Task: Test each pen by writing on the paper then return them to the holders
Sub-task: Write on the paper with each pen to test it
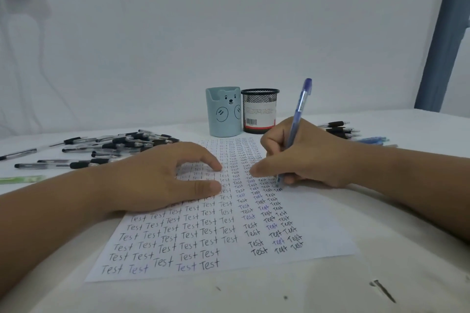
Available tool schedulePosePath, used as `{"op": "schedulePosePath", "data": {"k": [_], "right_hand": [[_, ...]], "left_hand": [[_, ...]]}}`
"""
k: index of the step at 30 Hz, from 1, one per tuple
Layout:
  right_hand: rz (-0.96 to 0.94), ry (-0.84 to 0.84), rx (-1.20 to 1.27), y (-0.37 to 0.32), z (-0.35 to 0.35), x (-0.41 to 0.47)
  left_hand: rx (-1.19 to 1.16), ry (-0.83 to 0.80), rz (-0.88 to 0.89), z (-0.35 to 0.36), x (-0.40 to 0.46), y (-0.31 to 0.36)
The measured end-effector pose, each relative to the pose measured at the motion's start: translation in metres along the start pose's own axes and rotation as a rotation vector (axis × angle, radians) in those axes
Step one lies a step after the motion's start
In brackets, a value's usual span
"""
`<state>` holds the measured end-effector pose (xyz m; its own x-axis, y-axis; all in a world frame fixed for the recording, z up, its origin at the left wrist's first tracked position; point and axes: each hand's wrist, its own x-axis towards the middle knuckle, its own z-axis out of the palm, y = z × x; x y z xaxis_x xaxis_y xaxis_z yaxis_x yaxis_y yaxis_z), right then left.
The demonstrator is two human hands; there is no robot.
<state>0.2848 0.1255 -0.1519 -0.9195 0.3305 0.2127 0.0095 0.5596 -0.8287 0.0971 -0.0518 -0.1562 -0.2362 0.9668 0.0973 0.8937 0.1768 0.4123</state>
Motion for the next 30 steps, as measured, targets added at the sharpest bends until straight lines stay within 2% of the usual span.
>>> {"op": "schedulePosePath", "data": {"k": [3, 12, 30], "right_hand": [[-0.040, 0.052, -0.077, 0.0035, 0.0011, 0.0009], [-0.056, 0.020, -0.091, 0.0058, 0.0023, 0.0034], [-0.035, -0.015, -0.030, 0.0069, 0.0012, 0.0046]], "left_hand": [[-0.024, -0.004, -0.011, -0.0005, 0.0005, -0.0013], [-0.009, -0.005, -0.008, -0.0007, 0.0008, -0.0015], [0.014, -0.022, -0.019, -0.0016, -0.0007, 0.0030]]}}
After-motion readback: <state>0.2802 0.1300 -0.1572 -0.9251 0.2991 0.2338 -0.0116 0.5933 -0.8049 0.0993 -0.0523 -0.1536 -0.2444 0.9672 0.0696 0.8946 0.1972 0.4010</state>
